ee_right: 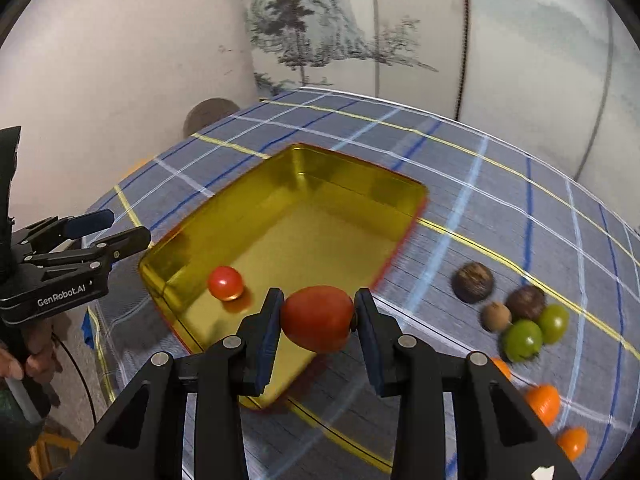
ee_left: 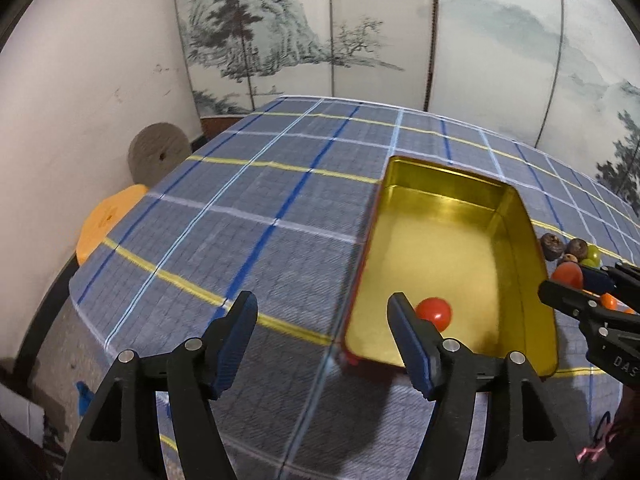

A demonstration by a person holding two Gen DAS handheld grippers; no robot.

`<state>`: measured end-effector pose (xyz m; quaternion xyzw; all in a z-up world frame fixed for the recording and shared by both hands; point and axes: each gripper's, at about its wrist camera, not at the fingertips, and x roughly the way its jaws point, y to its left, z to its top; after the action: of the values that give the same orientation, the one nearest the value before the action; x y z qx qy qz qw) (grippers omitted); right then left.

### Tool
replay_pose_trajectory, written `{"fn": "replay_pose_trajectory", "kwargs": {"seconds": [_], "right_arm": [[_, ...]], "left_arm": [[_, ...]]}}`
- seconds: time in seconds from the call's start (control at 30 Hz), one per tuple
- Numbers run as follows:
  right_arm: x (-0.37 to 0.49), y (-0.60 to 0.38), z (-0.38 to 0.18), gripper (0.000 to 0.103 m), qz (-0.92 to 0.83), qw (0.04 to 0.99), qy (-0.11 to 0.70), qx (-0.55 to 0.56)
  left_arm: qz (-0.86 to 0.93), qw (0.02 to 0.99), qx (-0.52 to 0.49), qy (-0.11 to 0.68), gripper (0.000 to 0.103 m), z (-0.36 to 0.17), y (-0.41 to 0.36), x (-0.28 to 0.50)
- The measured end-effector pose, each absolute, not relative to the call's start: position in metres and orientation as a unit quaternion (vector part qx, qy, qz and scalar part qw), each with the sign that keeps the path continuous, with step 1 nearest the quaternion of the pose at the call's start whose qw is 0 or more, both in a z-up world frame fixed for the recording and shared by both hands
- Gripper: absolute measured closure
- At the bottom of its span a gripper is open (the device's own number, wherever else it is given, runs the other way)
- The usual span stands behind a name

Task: Organize fruits
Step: 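Carry the larger red tomato into the tin tray and open the right gripper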

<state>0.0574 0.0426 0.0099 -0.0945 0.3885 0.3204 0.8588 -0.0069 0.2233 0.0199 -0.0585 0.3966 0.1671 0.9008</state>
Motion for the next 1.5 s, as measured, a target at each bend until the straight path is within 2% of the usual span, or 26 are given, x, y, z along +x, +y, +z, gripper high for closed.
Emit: {"fn": "replay_pose_trajectory", "kwargs": {"seconds": [0.43, 1.5], "right_arm": [[0.065, 0.102, -0.015, 0.069, 0.347, 0.831, 0.408, -0.149], [0.066, 0.110, -0.035, 0.068, 0.338, 0.820, 0.431, -0.168]], "left_arm": [[0.200, 0.883, -0.083, 0.417, 0.035, 0.006, 0.246, -0.019], [0.203, 0.875, -0.106, 0.427, 0.035, -0.001, 0.256, -0.021]]}}
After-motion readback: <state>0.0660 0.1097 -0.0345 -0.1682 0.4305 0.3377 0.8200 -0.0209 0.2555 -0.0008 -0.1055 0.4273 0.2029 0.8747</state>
